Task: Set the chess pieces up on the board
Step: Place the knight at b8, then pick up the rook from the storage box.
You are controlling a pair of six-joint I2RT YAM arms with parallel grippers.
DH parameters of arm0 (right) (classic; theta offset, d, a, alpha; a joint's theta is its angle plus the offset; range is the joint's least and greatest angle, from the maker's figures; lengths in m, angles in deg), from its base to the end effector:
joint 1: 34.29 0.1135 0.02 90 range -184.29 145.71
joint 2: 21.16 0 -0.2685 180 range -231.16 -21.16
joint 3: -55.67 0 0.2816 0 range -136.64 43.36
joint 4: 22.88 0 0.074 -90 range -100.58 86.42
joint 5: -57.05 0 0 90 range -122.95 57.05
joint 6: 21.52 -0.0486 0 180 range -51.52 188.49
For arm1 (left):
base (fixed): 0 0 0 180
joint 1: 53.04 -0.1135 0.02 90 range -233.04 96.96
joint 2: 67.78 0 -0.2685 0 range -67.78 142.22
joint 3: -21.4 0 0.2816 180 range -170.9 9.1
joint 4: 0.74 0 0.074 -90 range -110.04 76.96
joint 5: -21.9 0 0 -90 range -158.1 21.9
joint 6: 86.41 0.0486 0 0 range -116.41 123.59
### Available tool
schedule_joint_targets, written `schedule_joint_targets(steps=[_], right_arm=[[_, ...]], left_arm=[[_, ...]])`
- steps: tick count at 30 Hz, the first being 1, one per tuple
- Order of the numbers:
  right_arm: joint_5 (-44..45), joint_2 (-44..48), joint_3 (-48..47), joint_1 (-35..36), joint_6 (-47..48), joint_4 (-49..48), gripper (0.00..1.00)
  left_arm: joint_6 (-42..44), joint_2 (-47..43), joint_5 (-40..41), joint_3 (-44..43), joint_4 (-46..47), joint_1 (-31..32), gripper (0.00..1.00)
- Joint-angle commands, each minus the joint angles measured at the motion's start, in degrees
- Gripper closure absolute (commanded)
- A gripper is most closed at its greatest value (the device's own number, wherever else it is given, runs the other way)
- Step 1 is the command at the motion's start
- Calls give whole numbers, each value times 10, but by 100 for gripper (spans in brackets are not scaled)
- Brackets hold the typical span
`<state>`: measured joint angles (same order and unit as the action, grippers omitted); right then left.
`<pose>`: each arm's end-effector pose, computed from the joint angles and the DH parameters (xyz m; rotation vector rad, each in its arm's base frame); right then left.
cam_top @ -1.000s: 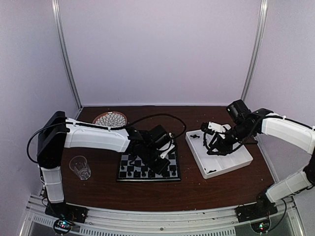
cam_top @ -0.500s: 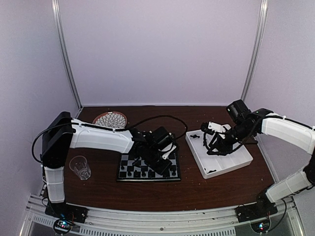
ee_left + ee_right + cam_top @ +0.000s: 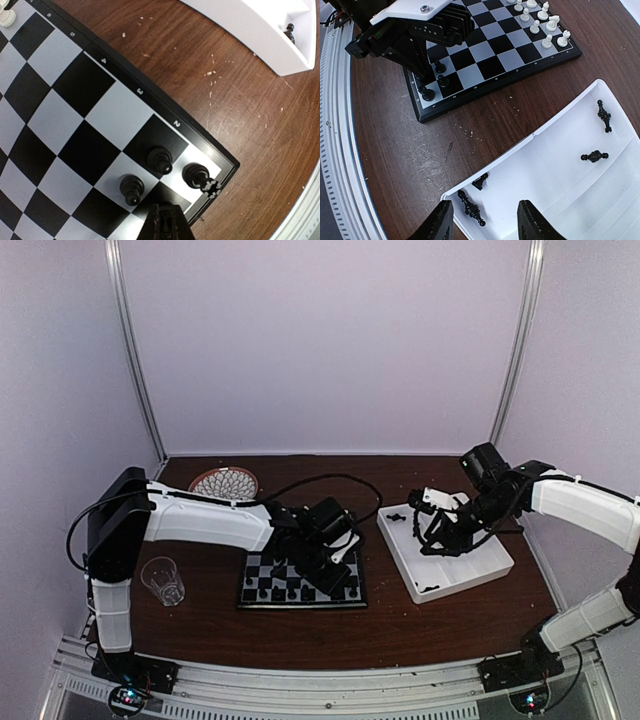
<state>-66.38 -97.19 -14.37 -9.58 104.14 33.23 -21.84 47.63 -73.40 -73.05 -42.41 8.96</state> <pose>0.2512 0.1451 0.2434 -1.4308 2.0857 0.6942 0.2094 -0.4034 0.1466 0.9099 2.6529 -0.5657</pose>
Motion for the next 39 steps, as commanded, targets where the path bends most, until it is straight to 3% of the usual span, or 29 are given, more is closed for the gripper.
schedule_joint_targets(steps=[1,20,29,34,39], right_arm=[[-2,2,7,-3,1,-5,53],[-1,10,8,-3,2,-6,53],[3,35,7,-19,-16,-21,53],[77,-14,-11,-33,-25,-24,55],[145,-96,-64,-34,-48,-14,60]], left_arm=[[-4,9,5,-14,17,4,93],[-11,1,-11,-22,4,4,84],[-14,-70,26,-28,-37,15,77],[-9,-121,43,-22,-51,23,77],[1,-177,81,27,20,26,72]])
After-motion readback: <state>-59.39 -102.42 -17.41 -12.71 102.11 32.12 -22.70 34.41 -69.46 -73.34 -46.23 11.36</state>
